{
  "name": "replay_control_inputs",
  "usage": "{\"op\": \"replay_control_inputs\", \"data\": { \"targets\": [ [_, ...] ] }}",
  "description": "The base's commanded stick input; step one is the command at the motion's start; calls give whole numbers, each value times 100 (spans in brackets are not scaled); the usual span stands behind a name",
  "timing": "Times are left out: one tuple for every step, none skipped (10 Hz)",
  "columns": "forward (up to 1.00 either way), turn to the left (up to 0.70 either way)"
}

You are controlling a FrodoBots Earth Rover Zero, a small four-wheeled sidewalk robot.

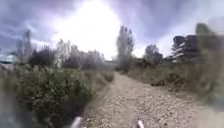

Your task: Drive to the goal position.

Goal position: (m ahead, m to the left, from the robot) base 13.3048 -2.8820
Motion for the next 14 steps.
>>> {"op": "replay_control_inputs", "data": {
  "targets": [
    [70,0],
    [70,0],
    [70,0],
    [70,-15],
    [70,-35],
    [70,-35],
    [70,-35],
    [70,-35],
    [70,-35],
    [70,0],
    [70,0],
    [70,0],
    [70,0],
    [70,0]
  ]
}}
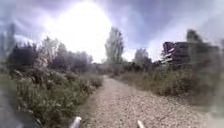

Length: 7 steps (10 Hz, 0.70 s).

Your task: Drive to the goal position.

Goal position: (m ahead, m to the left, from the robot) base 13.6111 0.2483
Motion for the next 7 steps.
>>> {"op": "replay_control_inputs", "data": {
  "targets": [
    [70,0],
    [70,0],
    [70,0],
    [70,0],
    [70,0],
    [70,0],
    [70,0]
  ]
}}
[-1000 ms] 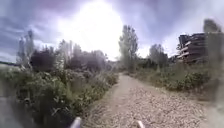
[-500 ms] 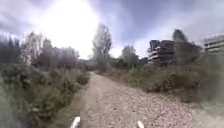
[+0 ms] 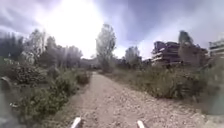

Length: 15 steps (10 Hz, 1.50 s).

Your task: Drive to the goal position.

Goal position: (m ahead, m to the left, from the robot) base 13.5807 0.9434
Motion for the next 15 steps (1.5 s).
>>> {"op": "replay_control_inputs", "data": {
  "targets": [
    [70,0],
    [70,0],
    [70,0],
    [70,0],
    [70,0],
    [70,0],
    [70,0],
    [70,0],
    [70,0],
    [70,0],
    [70,0],
    [70,0],
    [70,0],
    [70,0],
    [70,0]
  ]
}}
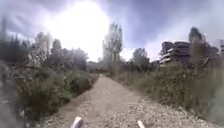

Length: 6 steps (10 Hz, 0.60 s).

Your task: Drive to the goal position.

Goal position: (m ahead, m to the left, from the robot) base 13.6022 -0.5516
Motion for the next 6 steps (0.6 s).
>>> {"op": "replay_control_inputs", "data": {
  "targets": [
    [70,0],
    [70,0],
    [70,0],
    [70,0],
    [70,0],
    [70,0]
  ]
}}
